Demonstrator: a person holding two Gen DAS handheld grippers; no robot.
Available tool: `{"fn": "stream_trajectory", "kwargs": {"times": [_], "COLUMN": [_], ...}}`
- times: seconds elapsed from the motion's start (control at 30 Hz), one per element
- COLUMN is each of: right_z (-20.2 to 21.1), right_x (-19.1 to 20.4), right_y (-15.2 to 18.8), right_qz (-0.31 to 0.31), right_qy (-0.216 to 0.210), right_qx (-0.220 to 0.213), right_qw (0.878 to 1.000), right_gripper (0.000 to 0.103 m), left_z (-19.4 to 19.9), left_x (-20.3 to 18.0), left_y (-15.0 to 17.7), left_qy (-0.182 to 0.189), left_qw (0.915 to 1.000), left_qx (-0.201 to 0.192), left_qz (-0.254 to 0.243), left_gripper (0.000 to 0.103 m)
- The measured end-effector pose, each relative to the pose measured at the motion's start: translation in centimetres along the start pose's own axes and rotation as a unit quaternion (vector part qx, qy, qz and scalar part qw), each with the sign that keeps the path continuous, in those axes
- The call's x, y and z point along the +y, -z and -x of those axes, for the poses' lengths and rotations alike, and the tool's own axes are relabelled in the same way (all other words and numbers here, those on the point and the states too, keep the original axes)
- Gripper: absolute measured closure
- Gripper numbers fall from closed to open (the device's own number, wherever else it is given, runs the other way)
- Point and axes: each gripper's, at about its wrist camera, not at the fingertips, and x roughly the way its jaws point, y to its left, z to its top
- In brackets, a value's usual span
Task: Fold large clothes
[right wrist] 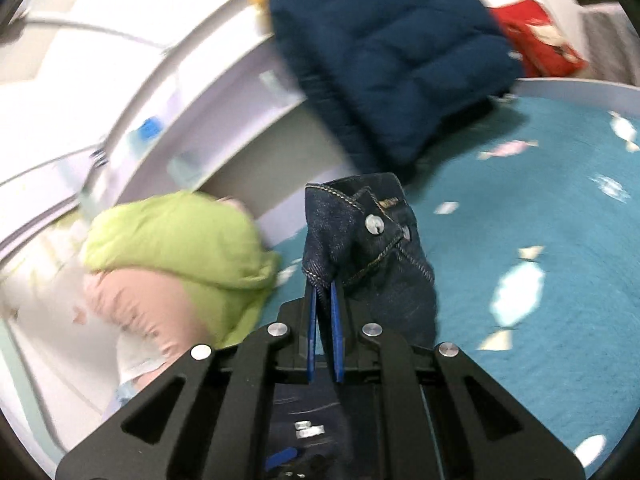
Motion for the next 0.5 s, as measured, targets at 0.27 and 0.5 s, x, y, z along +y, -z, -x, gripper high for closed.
{"fn": "stream_trajectory", "kwargs": {"times": [0.27, 0.5], "right_z": [-9.3, -18.9], "right_x": [12.8, 18.2], "right_y": [8.6, 21.9], "right_qz": [0.045, 0.071], "right_qy": [-0.092, -0.052], "right_qx": [0.109, 0.249], "right_qw": [0.989, 0.965], "right_gripper": [0.097, 0.096], "left_z": [11.7, 16.3], "left_x": [14.3, 22.4], "left_y": [0.4, 3.2], "left_qy": [-0.124, -0.162], "left_qw": [0.9856, 0.9713], "left_qx": [-0.058, -0.055], "left_qz": [0.1, 0.165], "left_gripper": [0.045, 0.045]}}
